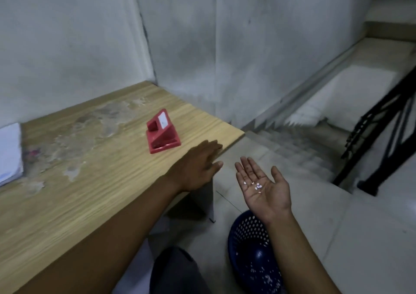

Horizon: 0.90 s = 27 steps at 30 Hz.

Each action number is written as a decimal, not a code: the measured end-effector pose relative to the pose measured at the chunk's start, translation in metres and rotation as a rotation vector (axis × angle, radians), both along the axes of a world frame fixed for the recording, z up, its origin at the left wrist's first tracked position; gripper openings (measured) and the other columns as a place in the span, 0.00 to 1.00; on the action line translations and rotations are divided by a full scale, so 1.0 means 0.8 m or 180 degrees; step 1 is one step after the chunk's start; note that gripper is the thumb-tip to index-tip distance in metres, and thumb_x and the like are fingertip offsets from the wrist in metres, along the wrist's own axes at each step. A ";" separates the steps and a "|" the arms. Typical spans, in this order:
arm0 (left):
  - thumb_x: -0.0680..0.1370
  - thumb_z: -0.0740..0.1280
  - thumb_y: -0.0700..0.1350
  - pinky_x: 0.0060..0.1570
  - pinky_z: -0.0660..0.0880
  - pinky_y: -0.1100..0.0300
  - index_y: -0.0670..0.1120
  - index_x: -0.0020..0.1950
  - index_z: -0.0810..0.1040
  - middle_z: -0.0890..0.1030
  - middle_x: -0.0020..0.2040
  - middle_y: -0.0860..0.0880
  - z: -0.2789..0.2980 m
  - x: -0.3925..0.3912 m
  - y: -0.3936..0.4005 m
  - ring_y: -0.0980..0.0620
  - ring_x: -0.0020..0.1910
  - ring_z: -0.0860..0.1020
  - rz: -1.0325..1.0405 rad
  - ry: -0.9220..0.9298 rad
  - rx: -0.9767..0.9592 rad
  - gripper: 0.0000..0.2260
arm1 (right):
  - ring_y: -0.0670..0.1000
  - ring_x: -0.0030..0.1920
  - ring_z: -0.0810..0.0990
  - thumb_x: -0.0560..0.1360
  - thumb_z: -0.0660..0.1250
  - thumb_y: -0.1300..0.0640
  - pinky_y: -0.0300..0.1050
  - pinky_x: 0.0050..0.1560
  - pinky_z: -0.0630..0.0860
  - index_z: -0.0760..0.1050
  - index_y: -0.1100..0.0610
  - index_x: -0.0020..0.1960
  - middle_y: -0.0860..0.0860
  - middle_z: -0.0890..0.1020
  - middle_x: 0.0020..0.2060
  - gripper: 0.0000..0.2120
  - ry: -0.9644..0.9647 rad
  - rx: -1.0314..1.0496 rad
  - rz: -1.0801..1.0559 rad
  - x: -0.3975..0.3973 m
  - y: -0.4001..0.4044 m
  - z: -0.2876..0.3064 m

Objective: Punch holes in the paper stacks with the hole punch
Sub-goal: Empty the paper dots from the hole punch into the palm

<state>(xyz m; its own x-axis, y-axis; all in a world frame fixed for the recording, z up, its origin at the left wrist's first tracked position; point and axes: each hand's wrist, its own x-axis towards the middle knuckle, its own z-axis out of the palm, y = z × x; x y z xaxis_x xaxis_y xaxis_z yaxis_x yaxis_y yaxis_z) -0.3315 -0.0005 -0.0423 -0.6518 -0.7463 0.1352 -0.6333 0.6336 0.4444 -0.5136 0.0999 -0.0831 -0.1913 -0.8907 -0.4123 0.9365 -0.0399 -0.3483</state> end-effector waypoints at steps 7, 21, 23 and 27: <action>0.83 0.57 0.58 0.77 0.52 0.50 0.51 0.81 0.58 0.57 0.81 0.50 0.000 -0.047 -0.038 0.49 0.80 0.54 -0.0124 -0.0420 -0.0201 0.27 | 0.62 0.67 0.79 0.84 0.52 0.40 0.53 0.65 0.76 0.72 0.66 0.71 0.61 0.82 0.64 0.32 0.0002 0.0623 -0.0184 -0.060 0.037 -0.106; 0.83 0.56 0.45 0.65 0.66 0.46 0.44 0.76 0.65 0.73 0.68 0.42 -0.006 -0.047 -0.037 0.41 0.65 0.70 -0.0340 -0.0368 -0.0657 0.21 | 0.61 0.72 0.72 0.82 0.50 0.34 0.56 0.76 0.64 0.65 0.63 0.77 0.60 0.78 0.67 0.38 0.0336 0.1917 -0.0170 -0.089 0.093 -0.273; 0.82 0.56 0.45 0.62 0.68 0.45 0.44 0.74 0.67 0.74 0.64 0.43 -0.008 -0.045 -0.037 0.41 0.62 0.71 -0.0366 -0.0359 -0.0679 0.20 | 0.62 0.75 0.68 0.78 0.50 0.29 0.63 0.76 0.61 0.65 0.58 0.79 0.59 0.72 0.73 0.41 0.0464 0.2202 -0.0070 -0.088 0.093 -0.286; 0.82 0.56 0.44 0.61 0.69 0.44 0.43 0.72 0.69 0.75 0.62 0.43 -0.005 -0.047 -0.034 0.42 0.60 0.72 -0.0362 -0.0251 -0.0649 0.18 | 0.63 0.66 0.74 0.73 0.49 0.25 0.71 0.68 0.67 0.73 0.50 0.73 0.56 0.76 0.68 0.41 0.0653 0.2636 -0.0179 -0.095 0.104 -0.315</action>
<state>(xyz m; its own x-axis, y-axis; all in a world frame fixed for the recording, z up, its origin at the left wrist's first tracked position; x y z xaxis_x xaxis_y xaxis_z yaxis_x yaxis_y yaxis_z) -0.3693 -0.0277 -0.0459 -0.7446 -0.6300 0.2207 -0.5804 0.7743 0.2521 -0.5893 0.1835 -0.3354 -0.3681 -0.3045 -0.8785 0.8560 0.2579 -0.4481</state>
